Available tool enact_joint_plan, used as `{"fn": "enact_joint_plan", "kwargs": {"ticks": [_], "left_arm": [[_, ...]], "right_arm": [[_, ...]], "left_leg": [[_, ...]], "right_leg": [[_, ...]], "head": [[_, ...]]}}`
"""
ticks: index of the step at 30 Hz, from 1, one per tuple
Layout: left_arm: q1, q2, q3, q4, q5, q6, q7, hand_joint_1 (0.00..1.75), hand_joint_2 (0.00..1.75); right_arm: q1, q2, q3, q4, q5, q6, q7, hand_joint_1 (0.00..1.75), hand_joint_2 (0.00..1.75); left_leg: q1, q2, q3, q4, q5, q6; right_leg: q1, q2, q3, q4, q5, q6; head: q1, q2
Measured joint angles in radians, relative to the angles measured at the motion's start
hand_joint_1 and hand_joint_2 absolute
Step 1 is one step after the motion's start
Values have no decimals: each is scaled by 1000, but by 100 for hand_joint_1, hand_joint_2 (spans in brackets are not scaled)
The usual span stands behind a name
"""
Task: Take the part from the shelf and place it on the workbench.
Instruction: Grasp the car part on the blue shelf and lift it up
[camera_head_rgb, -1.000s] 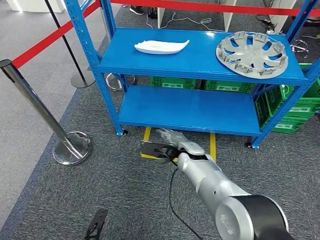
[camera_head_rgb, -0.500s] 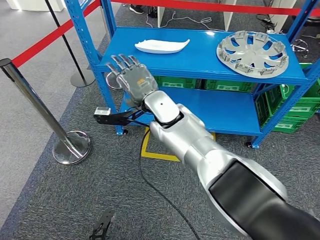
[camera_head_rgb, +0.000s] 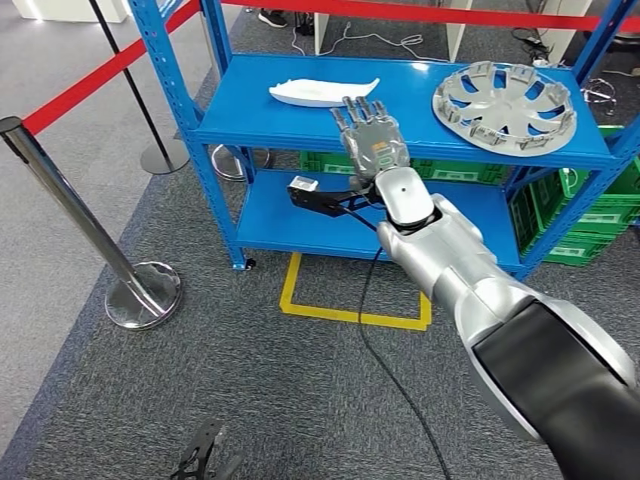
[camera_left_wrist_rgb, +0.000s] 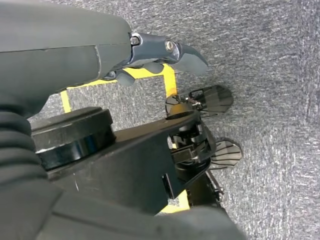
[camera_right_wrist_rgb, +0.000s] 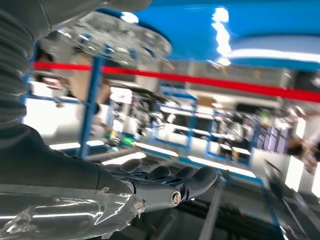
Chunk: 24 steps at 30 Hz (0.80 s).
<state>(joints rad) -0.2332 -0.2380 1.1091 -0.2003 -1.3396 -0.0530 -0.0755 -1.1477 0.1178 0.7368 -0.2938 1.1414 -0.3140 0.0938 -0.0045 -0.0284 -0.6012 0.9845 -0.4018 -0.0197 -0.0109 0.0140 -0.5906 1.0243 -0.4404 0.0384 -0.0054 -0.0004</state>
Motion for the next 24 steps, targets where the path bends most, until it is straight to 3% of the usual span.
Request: {"fn": "enact_joint_plan", "kwargs": {"ticks": [2,13,24], "left_arm": [[3,3,0,0,0,0,0,0,175],[20,28,0,0,-19,16,0,0,175],[23,39,-2,0,-32,16,0,0,175]], "right_arm": [[8,-30,-15,7,-11,19,20,0,175],[118,-204,-119,38,-70,82,103,0,175],[202,-268,-184,51,-80,89,136,0,175]], "left_leg": [[0,0,-1,0,0,0],[0,0,-3,1,0,2],[0,0,-4,1,0,2]], "right_leg": [[0,-1,0,0,0,0],[0,-1,-1,-1,1,2],[0,-1,-2,-1,1,2]], "head": [[0,0],[0,0],[0,0]]}}
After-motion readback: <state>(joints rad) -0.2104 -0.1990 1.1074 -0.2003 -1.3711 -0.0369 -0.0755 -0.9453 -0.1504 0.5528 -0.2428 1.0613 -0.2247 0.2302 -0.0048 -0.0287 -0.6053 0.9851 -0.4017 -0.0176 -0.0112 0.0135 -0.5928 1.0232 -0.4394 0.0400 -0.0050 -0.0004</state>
